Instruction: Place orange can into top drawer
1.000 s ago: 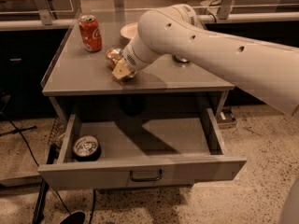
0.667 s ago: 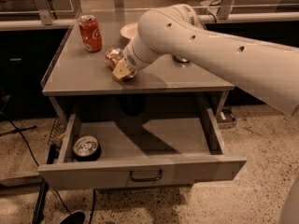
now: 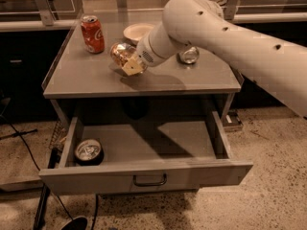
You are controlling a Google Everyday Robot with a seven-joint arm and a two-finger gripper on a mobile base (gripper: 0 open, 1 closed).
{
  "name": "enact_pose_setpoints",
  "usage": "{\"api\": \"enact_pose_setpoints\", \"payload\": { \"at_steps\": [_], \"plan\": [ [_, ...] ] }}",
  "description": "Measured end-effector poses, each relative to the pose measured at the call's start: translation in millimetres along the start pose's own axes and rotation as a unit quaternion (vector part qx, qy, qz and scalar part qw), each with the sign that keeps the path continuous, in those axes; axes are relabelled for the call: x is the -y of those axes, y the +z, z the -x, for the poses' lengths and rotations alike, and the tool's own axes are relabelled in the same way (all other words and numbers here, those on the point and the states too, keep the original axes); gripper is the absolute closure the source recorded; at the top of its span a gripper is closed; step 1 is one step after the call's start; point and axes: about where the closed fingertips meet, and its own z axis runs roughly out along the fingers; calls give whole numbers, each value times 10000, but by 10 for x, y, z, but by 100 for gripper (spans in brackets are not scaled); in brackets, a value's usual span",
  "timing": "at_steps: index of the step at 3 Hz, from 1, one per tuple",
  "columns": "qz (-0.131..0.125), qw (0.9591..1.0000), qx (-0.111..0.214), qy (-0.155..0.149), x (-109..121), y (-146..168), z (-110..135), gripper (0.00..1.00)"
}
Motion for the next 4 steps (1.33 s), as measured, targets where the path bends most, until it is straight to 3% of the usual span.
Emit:
{"api": "enact_pose_setpoints", "payload": {
  "at_steps": [1, 2, 3, 4],
  "plan": [
    [426, 9986, 199, -240, 56, -309, -98, 100],
    [1041, 9920, 568, -438, 193, -578, -212, 100],
    [1186, 9854, 765, -954, 238, -857, -57, 100],
    [1229, 9845, 727, -1018, 198, -778, -81, 100]
  ]
}}
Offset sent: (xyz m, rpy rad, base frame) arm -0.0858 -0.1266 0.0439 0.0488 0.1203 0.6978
